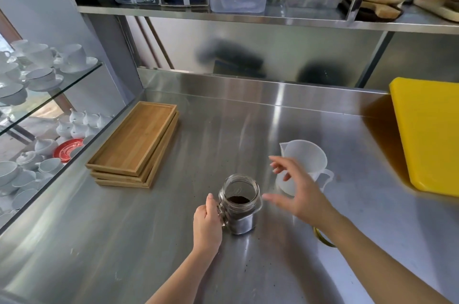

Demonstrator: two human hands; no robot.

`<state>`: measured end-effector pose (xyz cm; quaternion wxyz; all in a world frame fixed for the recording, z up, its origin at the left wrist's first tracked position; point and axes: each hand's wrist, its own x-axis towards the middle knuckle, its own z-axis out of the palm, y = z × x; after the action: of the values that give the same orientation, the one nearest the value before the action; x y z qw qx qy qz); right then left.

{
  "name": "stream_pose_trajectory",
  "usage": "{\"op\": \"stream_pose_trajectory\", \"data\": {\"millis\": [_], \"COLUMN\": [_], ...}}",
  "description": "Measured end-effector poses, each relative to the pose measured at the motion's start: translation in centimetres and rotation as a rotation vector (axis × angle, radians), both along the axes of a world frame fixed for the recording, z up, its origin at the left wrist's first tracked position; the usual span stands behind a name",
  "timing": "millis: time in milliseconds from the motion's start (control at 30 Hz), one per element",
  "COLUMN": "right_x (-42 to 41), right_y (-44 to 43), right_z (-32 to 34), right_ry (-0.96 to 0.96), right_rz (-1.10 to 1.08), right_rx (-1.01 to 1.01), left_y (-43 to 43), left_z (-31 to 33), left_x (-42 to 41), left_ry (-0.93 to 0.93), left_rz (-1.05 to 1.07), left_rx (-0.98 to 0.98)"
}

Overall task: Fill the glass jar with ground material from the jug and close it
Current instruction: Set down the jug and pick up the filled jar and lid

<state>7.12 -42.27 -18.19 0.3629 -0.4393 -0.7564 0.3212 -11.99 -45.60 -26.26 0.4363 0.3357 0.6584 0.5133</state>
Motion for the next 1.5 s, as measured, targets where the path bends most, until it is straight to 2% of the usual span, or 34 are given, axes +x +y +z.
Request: {"op": "stream_pose_trajectory", "data": {"millis": [100, 167, 367, 667, 767, 833, 933, 1100, 1333, 1500], "right_x": [-0.5, -0.8, -2.3, -3.1, -2.5, -2.2, -2.4, -2.9, -2.6, -2.2], "right_y": [0.0, 0.1, 1.3, -1.4, -1.8, -1.8, -2.0, -2.9, -3.7, -3.6], "right_z": [-1.6, -2.6, -3.4, -3.3, -2.2, -1.2, -0.2, 0.0, 0.7, 0.7], "right_ry": [-0.177, -0.228, -0.12, -0.049, -0.022, -0.008, -0.021, 0.053, 0.198, 0.315], "right_rz": [0.177, 0.231, 0.327, 0.235, 0.302, 0.401, 0.453, 0.303, 0.202, 0.039], "right_rx": [-0.238, -0.347, -0.497, -0.54, -0.609, -0.647, -0.589, -0.464, -0.398, -0.279], "left_y": [0.0, 0.1, 0.8, 1.2, 1.4, 2.1, 3.1, 4.3, 4.9, 3.7], "left_z": [0.2, 0.3, 1.4, 2.5, 3.5, 4.4, 7.2, 9.5, 11.3, 11.9], "left_x": [0.0, -0.2, -0.5, -1.3, -1.4, -1.2, 0.0, 0.7, 0.6, -2.5], "left_ry": [-0.033, -0.076, -0.151, -0.334, -0.448, -0.466, -0.37, -0.154, -0.149, -0.08], "left_rz": [-0.009, -0.026, -0.105, -0.121, -0.168, -0.262, -0.426, -0.48, -0.231, -0.004], "left_rx": [-0.007, -0.019, -0.045, -0.197, -0.236, -0.194, -0.145, -0.085, 0.153, 0.247]}}
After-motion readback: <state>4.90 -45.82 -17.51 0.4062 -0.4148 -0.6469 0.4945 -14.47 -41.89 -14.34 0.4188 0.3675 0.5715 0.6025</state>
